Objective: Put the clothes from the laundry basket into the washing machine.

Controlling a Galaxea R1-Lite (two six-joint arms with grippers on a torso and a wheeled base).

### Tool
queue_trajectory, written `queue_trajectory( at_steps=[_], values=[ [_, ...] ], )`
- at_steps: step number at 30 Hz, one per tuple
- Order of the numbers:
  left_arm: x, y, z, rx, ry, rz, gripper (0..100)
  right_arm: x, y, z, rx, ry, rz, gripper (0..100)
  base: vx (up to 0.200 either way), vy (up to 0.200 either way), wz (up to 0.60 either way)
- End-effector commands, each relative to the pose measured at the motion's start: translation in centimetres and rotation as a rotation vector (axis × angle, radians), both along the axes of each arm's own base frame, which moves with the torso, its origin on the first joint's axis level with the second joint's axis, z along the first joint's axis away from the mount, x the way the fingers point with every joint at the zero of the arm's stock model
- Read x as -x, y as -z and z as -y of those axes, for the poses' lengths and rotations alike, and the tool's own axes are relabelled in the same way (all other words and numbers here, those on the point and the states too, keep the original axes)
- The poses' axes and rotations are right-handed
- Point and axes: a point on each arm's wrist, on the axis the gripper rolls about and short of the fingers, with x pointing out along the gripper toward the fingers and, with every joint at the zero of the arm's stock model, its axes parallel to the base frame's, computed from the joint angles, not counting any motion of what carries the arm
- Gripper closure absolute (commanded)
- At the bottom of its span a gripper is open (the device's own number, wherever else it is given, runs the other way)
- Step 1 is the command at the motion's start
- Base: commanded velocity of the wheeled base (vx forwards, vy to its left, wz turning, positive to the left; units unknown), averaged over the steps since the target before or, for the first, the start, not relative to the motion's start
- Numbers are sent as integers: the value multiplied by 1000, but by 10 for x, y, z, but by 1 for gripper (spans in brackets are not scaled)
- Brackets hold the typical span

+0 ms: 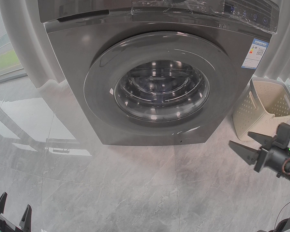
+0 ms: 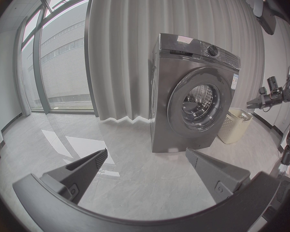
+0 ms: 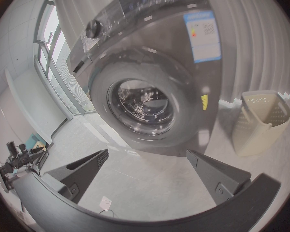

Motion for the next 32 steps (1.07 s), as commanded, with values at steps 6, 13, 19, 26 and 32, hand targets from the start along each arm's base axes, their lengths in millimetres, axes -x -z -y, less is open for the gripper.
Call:
queue_trajectory(
  at_steps=[6, 13, 19, 26, 32],
  values=[
    [0, 5, 0, 3, 2, -3, 0, 135, 39, 83, 45, 406, 319, 0, 0, 0, 0],
    [0, 5, 0, 9, -1, -3, 0, 159, 79, 85, 95, 431, 286, 0, 0, 0, 0],
    [0, 5, 0, 12, 1, -4, 0, 171, 108, 84, 140, 479, 172, 0, 0, 0, 0],
    [0, 5, 0, 14, -1, -4, 0, 171, 108, 84, 147, 475, 174, 0, 0, 0, 0],
    [0, 5, 0, 14, -1, -4, 0, 171, 108, 84, 142, 475, 173, 0, 0, 0, 0]
  ],
)
